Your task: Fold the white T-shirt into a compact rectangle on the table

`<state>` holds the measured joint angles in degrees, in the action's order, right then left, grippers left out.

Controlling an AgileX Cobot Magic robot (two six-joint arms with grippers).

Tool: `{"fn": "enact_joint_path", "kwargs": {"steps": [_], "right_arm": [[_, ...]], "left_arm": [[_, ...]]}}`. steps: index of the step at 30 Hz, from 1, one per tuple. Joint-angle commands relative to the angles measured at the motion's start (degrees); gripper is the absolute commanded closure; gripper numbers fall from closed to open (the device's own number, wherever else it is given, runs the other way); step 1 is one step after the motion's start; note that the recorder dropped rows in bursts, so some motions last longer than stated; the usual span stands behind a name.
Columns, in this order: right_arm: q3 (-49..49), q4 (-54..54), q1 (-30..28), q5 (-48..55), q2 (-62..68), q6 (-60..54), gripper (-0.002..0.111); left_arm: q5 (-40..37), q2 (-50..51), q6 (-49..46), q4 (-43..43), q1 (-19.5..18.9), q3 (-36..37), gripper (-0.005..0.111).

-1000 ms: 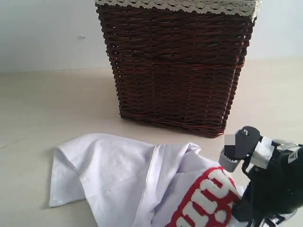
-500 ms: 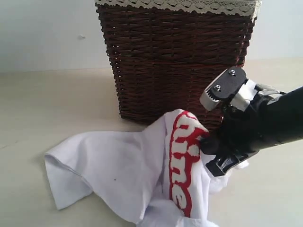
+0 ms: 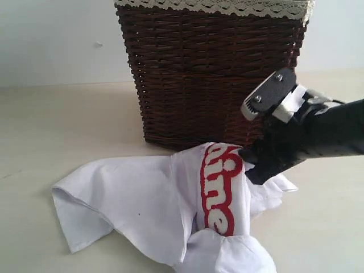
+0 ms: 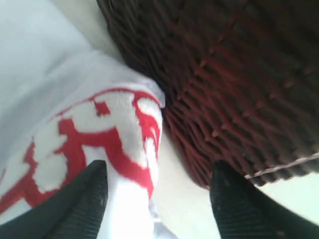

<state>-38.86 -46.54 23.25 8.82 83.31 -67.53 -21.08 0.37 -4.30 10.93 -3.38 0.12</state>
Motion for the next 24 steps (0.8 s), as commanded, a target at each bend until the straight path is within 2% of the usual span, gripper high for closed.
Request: {"fn": "enact_joint_path", "kwargs": {"steps": [1,5,6,8,9,12,13,15,24], "right_arm": [[-0.4,3.2,0.1,9.6,-10.4,-0.3,0.050],[-0.4,12.9,0.1,30.8,-17.3,-7.7,0.050],[-0.4,18.9,-0.3,42.7,-18.0,-12.7,0.050],[1.7,21.7,-2.9,48.1,-17.1,-21.4,0.050],[3.3,20.7,-4.2,45.6,-16.7,-25.2,0.050],[11.2,8.1,-9.1,26.3,-11.5,-50.2,0.050],[12.0,5.8,-9.2,23.7,-10.2,-53.6,0.050],[12.4,-0.1,-9.2,18.2,-6.8,-53.8,0.050],[10.2,-10.6,-9.2,14.6,5.6,-53.8,0.053]], "left_arm": [[0.2,-0.4,0.0,0.3,0.3,-0.1,0.107],[0.2,-0.4,0.0,0.3,0.3,-0.1,0.107],[0.2,-0.4,0.0,0.3,0.3,-0.1,0.107],[0.2,-0.4,0.0,0.3,0.3,-0.1,0.107],[0.2,-0.4,0.0,0.3,0.3,-0.1,0.107],[0.2,-0.4,0.0,0.3,0.3,-0.1,0.107],[0.2,-0.4,0.0,0.3,0.3,-0.1,0.107],[0.2,-0.4,0.0,0.3,0.3,-0.1,0.107],[0.2,-0.4,0.0,0.3,0.3,-0.1,0.107]]}}
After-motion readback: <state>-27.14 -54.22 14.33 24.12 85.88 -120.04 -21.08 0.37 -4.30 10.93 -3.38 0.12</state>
